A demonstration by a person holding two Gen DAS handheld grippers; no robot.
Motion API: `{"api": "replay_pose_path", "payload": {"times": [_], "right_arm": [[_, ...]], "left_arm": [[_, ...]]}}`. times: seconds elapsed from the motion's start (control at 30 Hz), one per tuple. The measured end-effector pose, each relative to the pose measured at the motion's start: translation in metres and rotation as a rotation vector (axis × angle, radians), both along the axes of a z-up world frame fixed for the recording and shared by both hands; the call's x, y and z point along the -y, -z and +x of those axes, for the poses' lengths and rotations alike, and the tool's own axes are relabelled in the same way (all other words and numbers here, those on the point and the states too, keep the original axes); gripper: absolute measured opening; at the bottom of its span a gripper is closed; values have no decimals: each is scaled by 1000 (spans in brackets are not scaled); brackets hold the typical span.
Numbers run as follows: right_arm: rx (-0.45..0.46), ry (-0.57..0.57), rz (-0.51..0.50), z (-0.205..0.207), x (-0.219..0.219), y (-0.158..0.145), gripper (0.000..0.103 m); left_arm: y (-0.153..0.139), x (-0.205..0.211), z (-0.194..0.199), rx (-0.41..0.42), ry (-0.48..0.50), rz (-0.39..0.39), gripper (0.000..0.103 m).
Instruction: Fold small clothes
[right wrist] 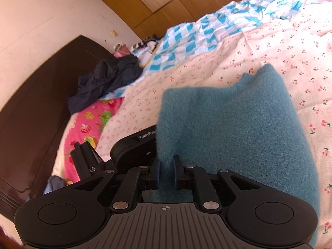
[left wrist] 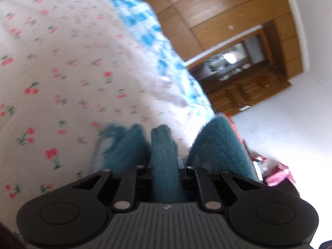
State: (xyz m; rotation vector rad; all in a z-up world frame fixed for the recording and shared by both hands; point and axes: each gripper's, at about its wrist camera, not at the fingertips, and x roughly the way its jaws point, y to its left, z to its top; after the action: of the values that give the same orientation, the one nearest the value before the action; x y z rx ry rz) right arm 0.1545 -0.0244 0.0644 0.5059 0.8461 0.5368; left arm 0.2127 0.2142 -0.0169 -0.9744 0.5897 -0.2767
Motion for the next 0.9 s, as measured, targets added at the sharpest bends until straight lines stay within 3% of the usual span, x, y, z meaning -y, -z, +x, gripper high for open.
{"api": "replay_pose_path", "payload": {"times": [0.07, 0.17, 0.33, 0.53, 0.6, 0.77, 0.9], "right_arm": [[-5, 13, 18, -3, 6, -1, 13], [-38, 23, 16, 2, 1, 7, 13], [-54, 23, 5, 10, -19, 12, 13], [-56, 6, -20, 16, -42, 17, 13], [-97, -10, -45, 24, -50, 27, 13], [-219, -69, 15, 43, -55, 62, 13], [-247, -134, 28, 57, -63, 70, 13]], "left_arm": [[-11, -7, -1, 9, -36, 45, 29], [-16, -18, -7, -23, -125, 143, 35], [-7, -38, -15, -26, -195, 71, 35], [-6, -47, -23, -48, -242, 125, 35], [-17, -55, -38, -23, -249, 136, 35], [-56, -54, -109, 80, -213, 249, 35], [-51, -31, -148, 32, -143, 388, 35]]}}
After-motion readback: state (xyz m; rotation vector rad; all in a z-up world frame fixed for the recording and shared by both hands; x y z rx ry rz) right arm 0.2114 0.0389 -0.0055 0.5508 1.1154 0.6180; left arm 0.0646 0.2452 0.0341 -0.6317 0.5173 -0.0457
